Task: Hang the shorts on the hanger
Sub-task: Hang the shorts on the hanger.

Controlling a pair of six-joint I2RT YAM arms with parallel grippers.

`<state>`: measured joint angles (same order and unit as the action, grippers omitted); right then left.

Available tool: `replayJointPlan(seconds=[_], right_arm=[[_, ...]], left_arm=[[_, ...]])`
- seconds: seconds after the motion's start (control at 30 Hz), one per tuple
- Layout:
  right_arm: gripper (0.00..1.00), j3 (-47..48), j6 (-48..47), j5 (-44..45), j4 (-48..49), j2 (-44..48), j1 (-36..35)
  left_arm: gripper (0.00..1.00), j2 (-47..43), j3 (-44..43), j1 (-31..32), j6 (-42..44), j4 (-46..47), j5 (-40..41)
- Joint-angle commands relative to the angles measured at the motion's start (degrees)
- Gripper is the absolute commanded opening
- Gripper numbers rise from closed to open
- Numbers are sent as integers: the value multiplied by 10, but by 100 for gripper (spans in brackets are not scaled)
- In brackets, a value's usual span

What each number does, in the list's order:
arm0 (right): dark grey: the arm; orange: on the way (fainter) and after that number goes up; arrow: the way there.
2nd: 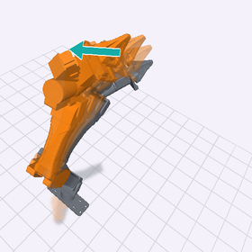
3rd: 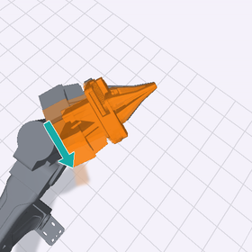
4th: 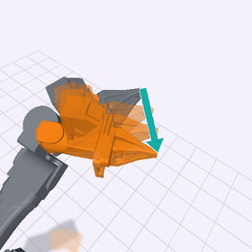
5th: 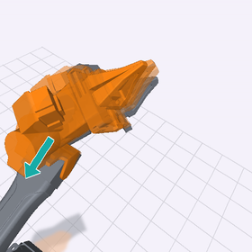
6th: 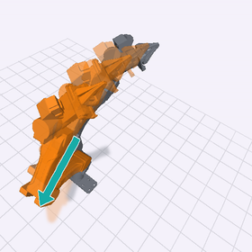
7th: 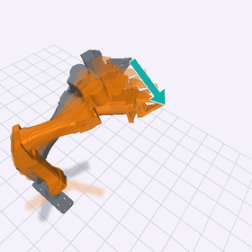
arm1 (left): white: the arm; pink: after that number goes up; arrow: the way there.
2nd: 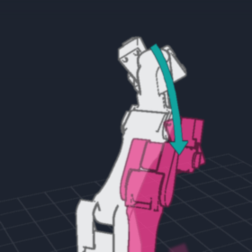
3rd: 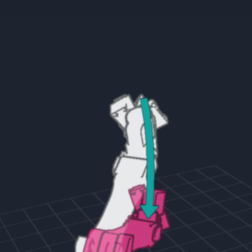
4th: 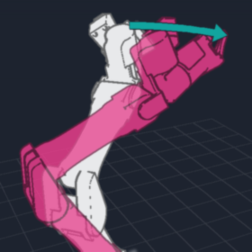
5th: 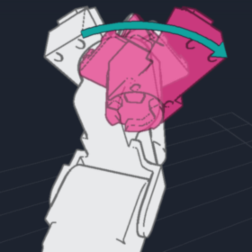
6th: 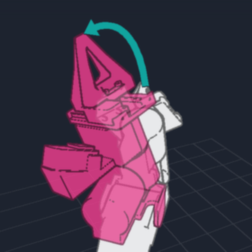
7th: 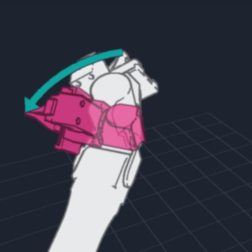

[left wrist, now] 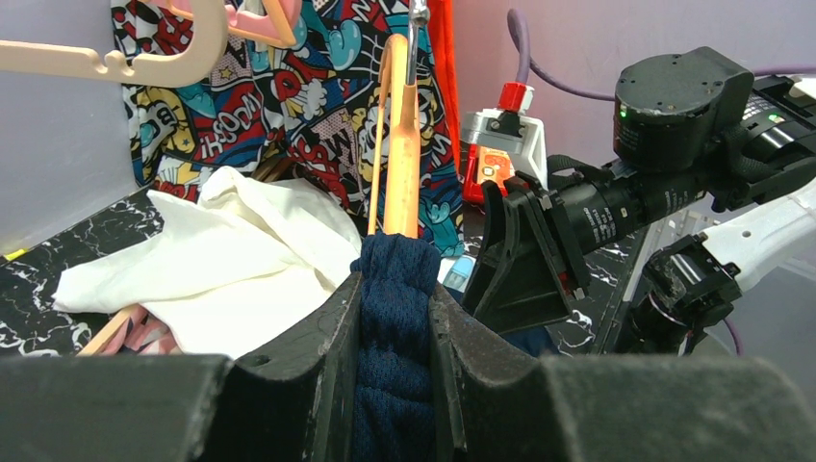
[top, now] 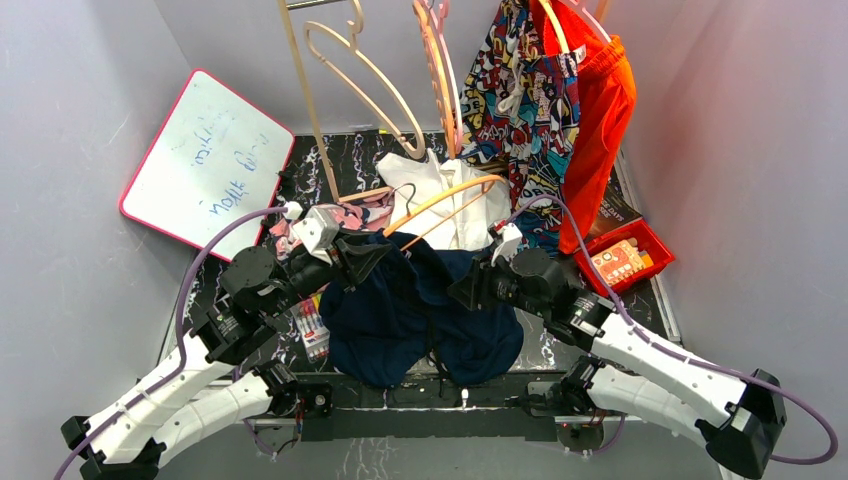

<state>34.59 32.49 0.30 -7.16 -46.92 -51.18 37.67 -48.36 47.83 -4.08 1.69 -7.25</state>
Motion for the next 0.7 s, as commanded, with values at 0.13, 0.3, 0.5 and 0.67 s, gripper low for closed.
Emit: replayJointPlan(seconds=[0.13, 0.3, 0.5, 0.67], right_arm=[[49, 8, 10, 47, -1, -14, -13], [44, 5, 26, 62, 14, -21, -14], [43, 3, 42, 64, 52, -37, -15], [41, 3, 55, 65, 80, -59, -15]], left_arm=[[0, -25, -5, 0, 0, 65, 52], [0, -28, -2, 0, -2, 68, 54], [0, -27, 0, 0, -4, 67, 51], [0, -29, 2, 0, -6, 68, 52]])
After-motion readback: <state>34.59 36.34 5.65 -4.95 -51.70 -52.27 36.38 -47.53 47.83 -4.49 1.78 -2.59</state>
